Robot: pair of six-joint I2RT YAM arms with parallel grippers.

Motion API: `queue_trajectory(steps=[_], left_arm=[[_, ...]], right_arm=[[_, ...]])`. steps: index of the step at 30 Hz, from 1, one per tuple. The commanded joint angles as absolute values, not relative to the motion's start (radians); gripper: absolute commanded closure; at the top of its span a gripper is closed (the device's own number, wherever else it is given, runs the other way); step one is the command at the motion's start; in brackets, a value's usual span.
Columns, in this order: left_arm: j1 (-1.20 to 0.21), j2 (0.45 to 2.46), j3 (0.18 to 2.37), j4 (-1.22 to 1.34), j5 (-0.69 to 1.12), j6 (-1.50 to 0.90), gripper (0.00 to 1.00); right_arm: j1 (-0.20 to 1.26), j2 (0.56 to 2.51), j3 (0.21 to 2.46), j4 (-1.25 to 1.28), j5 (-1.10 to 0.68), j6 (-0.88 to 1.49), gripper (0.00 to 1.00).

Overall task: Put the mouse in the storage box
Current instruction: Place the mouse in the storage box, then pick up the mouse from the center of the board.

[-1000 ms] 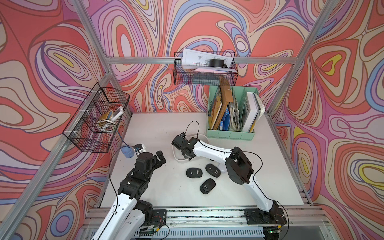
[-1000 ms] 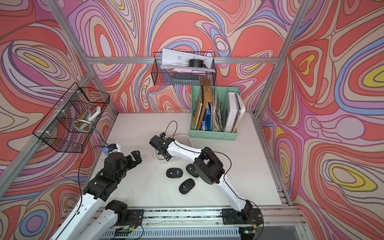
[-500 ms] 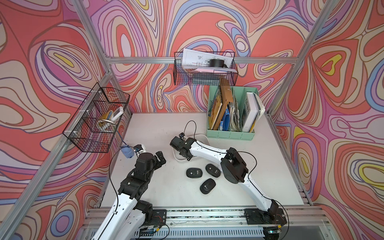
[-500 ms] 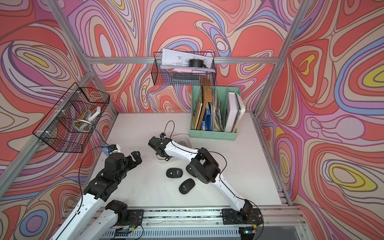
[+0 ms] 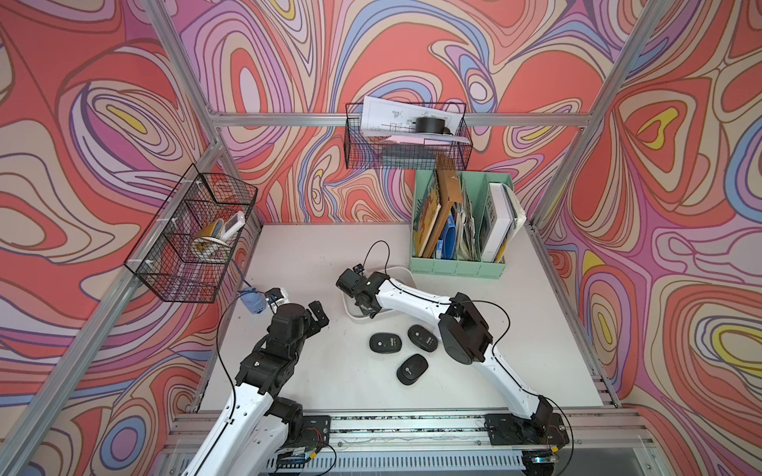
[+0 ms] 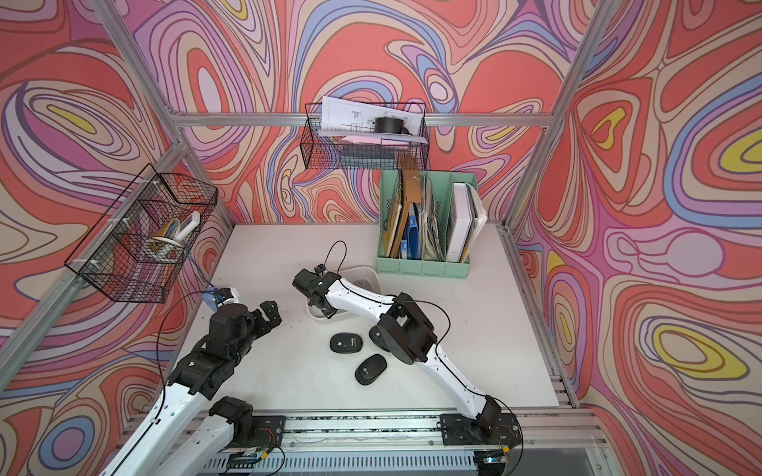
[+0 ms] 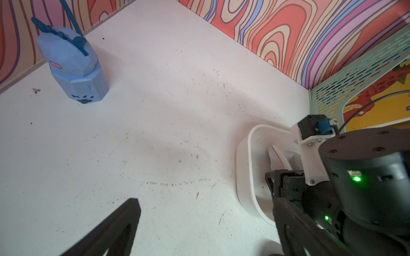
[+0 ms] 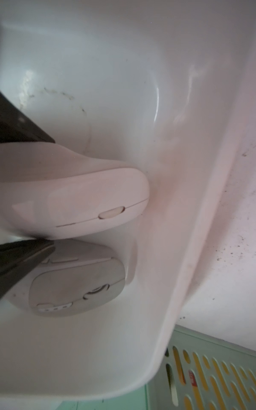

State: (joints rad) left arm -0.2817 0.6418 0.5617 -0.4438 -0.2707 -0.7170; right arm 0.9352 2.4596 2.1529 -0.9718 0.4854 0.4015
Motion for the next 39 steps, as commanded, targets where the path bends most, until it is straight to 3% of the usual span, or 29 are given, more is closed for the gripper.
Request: queue_trajectory(steps=[1,5,12,19,24,31,39], left_arm=[[-0.277,0.657,0.570,-0.463,-0.249,-0.749,0.01],[-0.278,0.687,0.575,-0.402,-0.143,-0.772,0.01],[-0.276,0.746,0.651,-0.449,-0.054,-0.728,0.01],[-0.300,0.977,0.795,-0.577,0.213,-0.604,0.03],[-0.490,1.083,0.864,-0.674,0.140,-0.642,0.03],[-0.800,1.266,0.955,-0.744,0.056,-0.726,0.04],[-0.910,1.463,1.084,-0.656,0.013,-0.814,0.05]], right_arm=[[0.938,2.353,2.126,-0.937,0.451,0.434,0.26],[0.936,2.239,2.008,-0.859,0.465,0.454,0.18],[0.892,1.959,1.679,-0.696,0.446,0.498,0.18],[0.756,1.692,1.331,-0.593,0.398,0.555,0.18],[0.586,1.551,1.110,-0.503,0.295,0.586,0.17],[0.493,1.466,0.996,-0.494,0.371,0.536,0.17],[0.468,1.346,0.878,-0.428,0.484,0.515,0.18]])
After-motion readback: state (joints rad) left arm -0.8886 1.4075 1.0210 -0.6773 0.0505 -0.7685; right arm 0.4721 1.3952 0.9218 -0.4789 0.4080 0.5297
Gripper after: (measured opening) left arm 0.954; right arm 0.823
